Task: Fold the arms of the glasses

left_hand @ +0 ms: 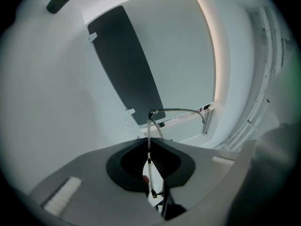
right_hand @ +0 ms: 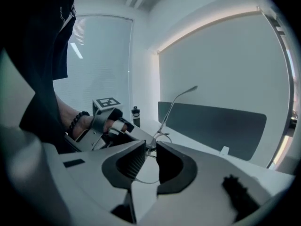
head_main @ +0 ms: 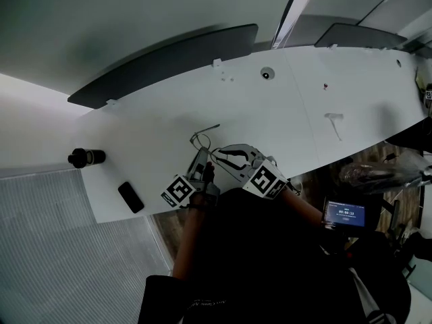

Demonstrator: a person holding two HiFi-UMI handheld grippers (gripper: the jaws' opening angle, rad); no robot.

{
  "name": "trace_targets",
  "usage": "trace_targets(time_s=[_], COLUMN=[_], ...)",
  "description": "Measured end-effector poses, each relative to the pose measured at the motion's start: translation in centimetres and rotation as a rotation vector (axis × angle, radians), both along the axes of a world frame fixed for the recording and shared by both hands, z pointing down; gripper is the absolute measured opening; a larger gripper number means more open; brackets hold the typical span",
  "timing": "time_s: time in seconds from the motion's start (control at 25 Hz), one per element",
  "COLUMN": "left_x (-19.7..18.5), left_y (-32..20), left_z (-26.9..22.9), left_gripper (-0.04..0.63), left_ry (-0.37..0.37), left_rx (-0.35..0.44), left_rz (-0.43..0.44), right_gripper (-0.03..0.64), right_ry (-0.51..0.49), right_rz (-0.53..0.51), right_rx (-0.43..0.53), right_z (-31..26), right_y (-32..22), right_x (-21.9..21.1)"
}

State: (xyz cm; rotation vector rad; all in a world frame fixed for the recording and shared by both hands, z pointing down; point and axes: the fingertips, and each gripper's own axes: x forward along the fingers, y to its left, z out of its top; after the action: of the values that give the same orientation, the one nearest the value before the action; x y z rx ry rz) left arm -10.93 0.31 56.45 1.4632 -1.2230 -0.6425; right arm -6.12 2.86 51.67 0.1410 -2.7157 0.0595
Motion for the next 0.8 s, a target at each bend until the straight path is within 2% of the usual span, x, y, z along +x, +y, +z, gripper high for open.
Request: trace_targets(time_s=[0.24,0.48,0.8], left_x=[1.1,1.1,1.1], left_y=[-0.6,-0.3,-0.6], left_z=[-0.7,-0.5,-0.8], left_gripper=[0.023,0.021,0.023], left_ry=[-0.027,0.032,0.011], left_rx=[0.032,0.038,0.060], left_rz=[0.051,0.050,0.063], right_gripper=[0.066,0.049,0.023], right_ry=[0.034,0.018,0.018], right_rz=[-0.016,-0.014,0.017], right_rx=[0.013,0.008,-0.016], right_z=[0.4,0.7,0.6], right_y=[-0.5,-0.4,-0.8], right_x=[-1.9,-2.2,-1.9])
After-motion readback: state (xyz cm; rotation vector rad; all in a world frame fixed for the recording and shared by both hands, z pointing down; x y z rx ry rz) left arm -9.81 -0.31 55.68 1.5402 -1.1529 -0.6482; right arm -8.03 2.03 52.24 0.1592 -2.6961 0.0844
